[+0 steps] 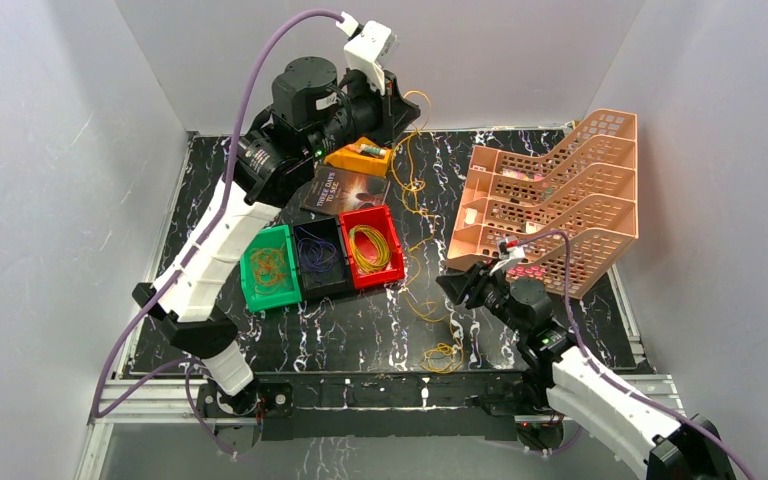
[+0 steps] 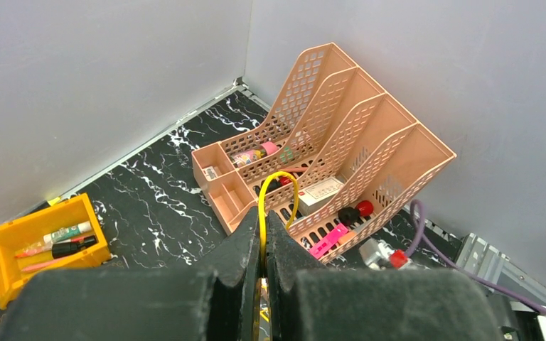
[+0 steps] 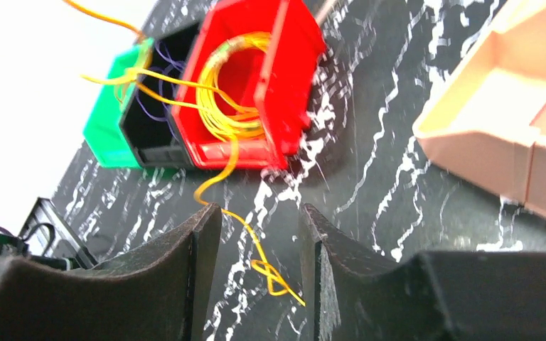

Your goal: Untangle the cables

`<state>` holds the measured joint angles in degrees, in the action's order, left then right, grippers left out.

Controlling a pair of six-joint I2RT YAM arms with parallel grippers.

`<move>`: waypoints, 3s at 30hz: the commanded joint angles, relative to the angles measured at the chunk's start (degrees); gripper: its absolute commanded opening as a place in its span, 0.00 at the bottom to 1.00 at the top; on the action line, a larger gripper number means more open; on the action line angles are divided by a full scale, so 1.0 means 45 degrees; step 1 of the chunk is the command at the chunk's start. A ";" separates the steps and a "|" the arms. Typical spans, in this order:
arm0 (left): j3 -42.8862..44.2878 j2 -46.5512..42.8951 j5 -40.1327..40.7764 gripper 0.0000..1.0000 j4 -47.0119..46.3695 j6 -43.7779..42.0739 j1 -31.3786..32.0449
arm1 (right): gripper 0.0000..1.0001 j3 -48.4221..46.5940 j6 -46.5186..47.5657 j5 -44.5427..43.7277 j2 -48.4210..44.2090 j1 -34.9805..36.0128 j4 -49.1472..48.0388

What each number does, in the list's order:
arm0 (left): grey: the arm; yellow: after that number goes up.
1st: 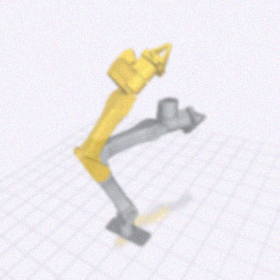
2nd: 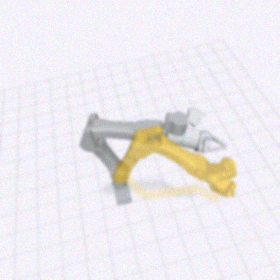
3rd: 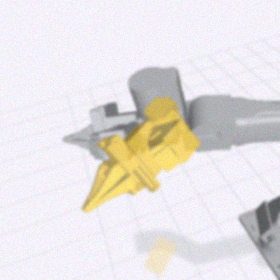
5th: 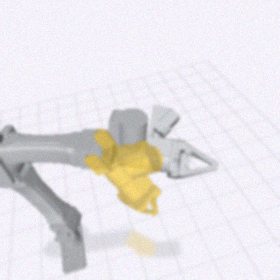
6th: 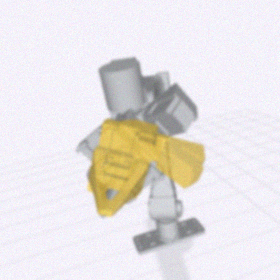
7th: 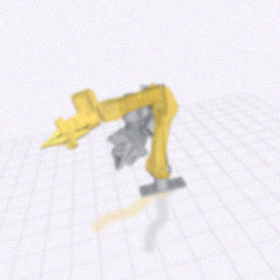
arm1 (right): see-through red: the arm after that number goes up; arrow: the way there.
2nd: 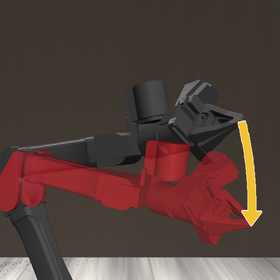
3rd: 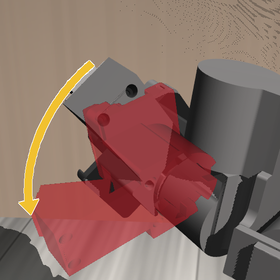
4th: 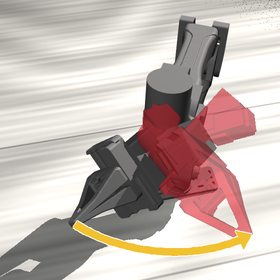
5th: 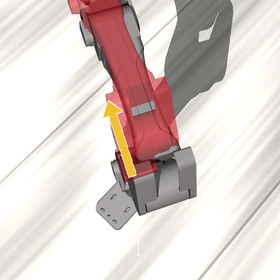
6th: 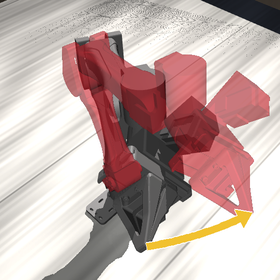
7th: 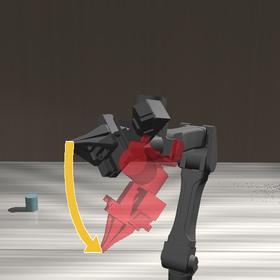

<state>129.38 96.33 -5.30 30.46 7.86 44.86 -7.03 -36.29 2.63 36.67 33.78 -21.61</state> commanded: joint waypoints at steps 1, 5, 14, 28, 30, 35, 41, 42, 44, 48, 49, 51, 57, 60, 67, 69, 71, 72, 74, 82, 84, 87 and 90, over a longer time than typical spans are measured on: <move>0.0160 -0.0173 -0.0091 0.00 -0.0036 -0.0105 0.0050 | 0.53 -0.1212 0.0467 -0.0443 -0.0573 0.0032 0.0502; 0.0145 -0.0208 -0.0084 0.00 -0.0048 -0.0096 0.0045 | 0.53 -0.1505 0.0467 0.0611 0.0119 0.0025 -0.0771; 0.0120 -0.0177 -0.0225 0.00 -0.0097 -0.0066 0.0050 | 0.53 -0.2149 0.0467 0.0527 0.3096 0.0024 -0.3487; -0.0246 -0.0384 -0.0267 0.00 -0.0273 -0.0064 0.0050 | 0.53 -0.2691 0.2758 0.1465 0.6770 0.0032 -0.6311; -0.0258 -0.0409 -0.0284 0.00 -0.0269 -0.0062 0.0050 | 0.71 -0.2696 0.1323 0.1516 0.7138 0.0032 -0.6359; -0.0371 -0.0522 -0.0244 0.00 -0.0264 -0.0114 0.0045 | 0.40 -0.3149 0.1414 0.2175 0.7703 0.0031 -0.6331; -0.0573 -0.0706 0.0036 0.00 -0.0307 -0.0255 0.0050 | 0.15 -0.1873 0.0989 0.2080 0.7254 0.0030 -0.6149; -0.0581 -0.0722 0.0088 0.00 -0.0304 -0.0276 0.0050 | 0.12 -0.1724 0.0918 0.2014 0.7103 0.0020 -0.5972; -0.0578 -0.0734 0.0201 0.00 -0.0294 -0.0328 0.0049 | 0.08 -0.1407 0.0814 0.1921 0.6784 0.0022 -0.5586; -0.0609 -0.0744 0.0609 0.00 -0.0241 -0.0499 0.0045 | 0.00 -0.0971 0.0558 0.1685 0.5932 0.0021 -0.4170; -0.0610 -0.0727 0.0728 0.00 -0.0218 -0.0545 0.0050 | 0.00 -0.0845 0.0533 0.1722 0.5554 0.0031 -0.3810; -0.0592 -0.0714 0.0944 0.00 -0.0103 -0.0635 0.0052 | 0.00 -0.0579 0.0346 0.1697 0.4899 0.0032 -0.3035; -0.0382 -0.0731 0.1813 0.00 -0.0016 -0.1046 0.0049 | 0.00 0.0112 -0.0178 0.1180 0.3234 0.0031 -0.0153; -0.0002 -0.0696 0.2416 0.00 0.0040 -0.1397 0.0036 | 0.00 0.0478 -0.0448 0.0963 0.2853 0.0029 0.0426; 0.0532 -0.0746 0.4278 0.00 -0.0045 -0.2432 0.0053 | 0.00 0.0761 -0.0723 0.0917 0.3311 0.0030 0.0342; 0.0536 -0.0843 0.4765 0.00 -0.0162 -0.2700 0.0051 | 0.00 0.0742 -0.0723 0.0938 0.3472 0.0032 0.0295; 0.0483 -0.0953 0.5049 0.00 -0.0222 -0.2869 0.0045 | 0.00 0.0706 -0.0723 0.0972 0.3510 0.0031 0.0270; 0.0411 -0.1026 0.5107 0.00 -0.0242 -0.2897 0.0050 | 0.00 0.0688 -0.0723 0.0991 0.3451 0.0023 0.0270; 0.0140 -0.1181 0.5132 0.00 -0.0282 -0.2909 0.0040 | 0.00 0.0650 -0.0723 0.1057 0.3267 0.0025 0.0288; -0.1016 -0.1606 0.5103 0.00 -0.0207 -0.2726 0.0041 | 0.00 -0.0022 -0.0723 0.1088 0.1838 0.0020 0.1102; -0.1210 -0.1681 0.5159 0.00 -0.0214 -0.2696 0.0050 | 0.00 -0.0240 -0.0723 0.1024 0.1504 0.0019 0.1465; -0.1482 -0.1774 0.5215 0.00 -0.0236 -0.2681 0.0044 | 0.00 -0.0488 -0.0723 0.0949 0.1145 0.0030 0.1889; -0.1763 -0.1864 0.5259 0.00 -0.0206 -0.2614 0.0050 | 0.00 -0.0614 -0.0723 0.0938 0.0917 0.0019 0.2221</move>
<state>122.43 91.74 17.19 30.02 -3.86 44.86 -6.76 -39.29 7.62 42.33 33.80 -13.58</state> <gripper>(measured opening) 0.007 0.020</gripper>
